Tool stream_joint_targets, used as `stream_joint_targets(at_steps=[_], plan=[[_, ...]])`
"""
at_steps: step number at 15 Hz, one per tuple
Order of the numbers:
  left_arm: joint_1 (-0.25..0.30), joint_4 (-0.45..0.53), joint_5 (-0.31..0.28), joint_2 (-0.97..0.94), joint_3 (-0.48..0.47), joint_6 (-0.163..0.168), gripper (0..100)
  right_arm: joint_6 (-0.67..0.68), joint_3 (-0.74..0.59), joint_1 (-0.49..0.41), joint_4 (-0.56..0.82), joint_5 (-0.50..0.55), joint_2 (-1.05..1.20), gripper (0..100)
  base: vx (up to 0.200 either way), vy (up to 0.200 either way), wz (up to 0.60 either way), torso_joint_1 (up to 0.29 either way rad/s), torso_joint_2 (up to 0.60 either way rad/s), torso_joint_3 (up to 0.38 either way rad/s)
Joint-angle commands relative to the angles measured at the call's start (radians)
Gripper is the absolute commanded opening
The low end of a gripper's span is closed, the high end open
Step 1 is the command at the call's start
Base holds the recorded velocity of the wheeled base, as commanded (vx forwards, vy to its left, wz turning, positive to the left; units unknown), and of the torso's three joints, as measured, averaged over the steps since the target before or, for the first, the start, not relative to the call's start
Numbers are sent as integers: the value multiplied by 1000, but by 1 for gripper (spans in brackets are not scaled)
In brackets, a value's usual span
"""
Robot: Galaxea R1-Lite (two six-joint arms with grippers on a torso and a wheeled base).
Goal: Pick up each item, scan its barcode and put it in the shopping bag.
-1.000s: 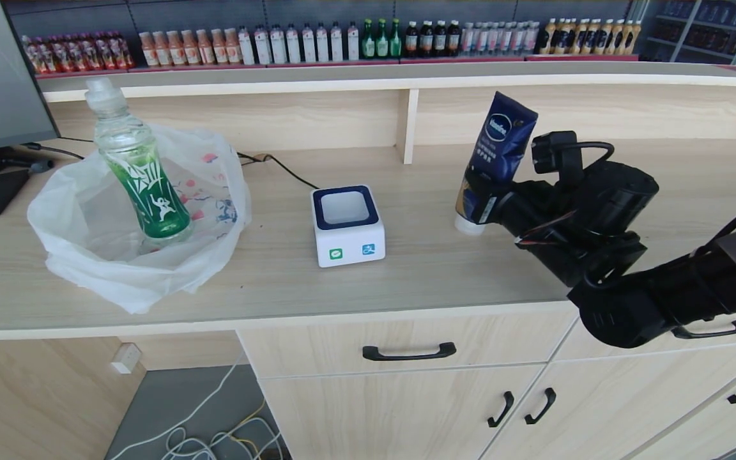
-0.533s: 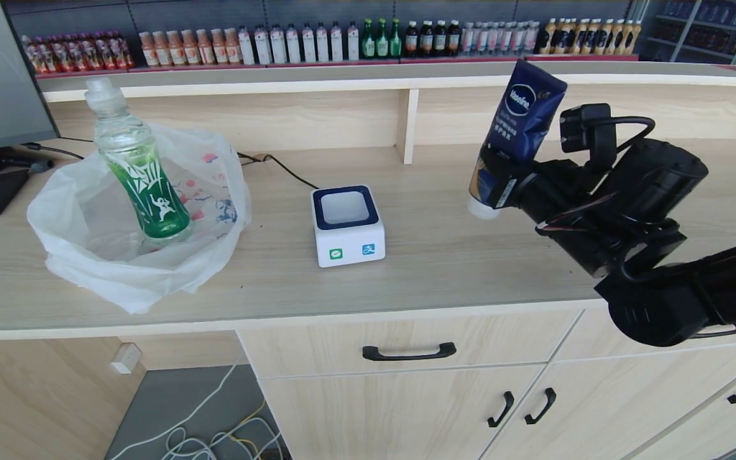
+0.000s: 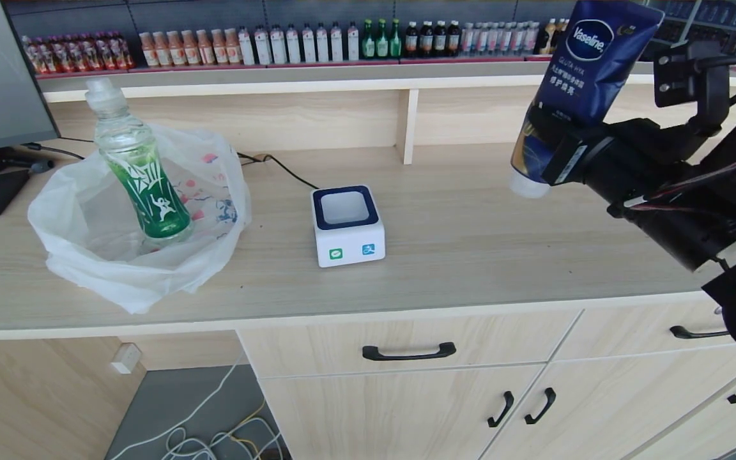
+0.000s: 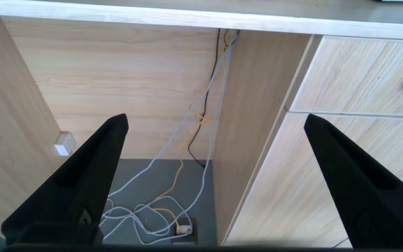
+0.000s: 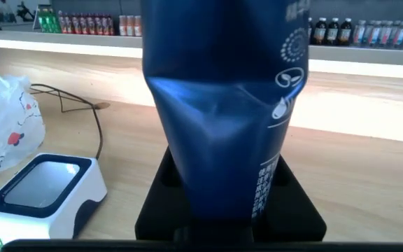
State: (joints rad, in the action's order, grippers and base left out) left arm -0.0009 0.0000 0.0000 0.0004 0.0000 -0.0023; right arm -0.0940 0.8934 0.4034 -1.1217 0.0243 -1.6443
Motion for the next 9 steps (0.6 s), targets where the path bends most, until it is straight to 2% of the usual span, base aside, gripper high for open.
stream_joint_targets(at_steps=[1,5,9], plan=[[1,0,0,0,0,-1,100,8,-79,2,-1,-3,124,0,0,0,0,0,0,0],[-1,0,0,0,0,-1,100,88,-156,2,-13,0,207,0,0,0,0,0,0,0],[-1,0,0,0,0,-1,100,185,-323,2,-15,-3,293,0,0,0,0,0,0,0]])
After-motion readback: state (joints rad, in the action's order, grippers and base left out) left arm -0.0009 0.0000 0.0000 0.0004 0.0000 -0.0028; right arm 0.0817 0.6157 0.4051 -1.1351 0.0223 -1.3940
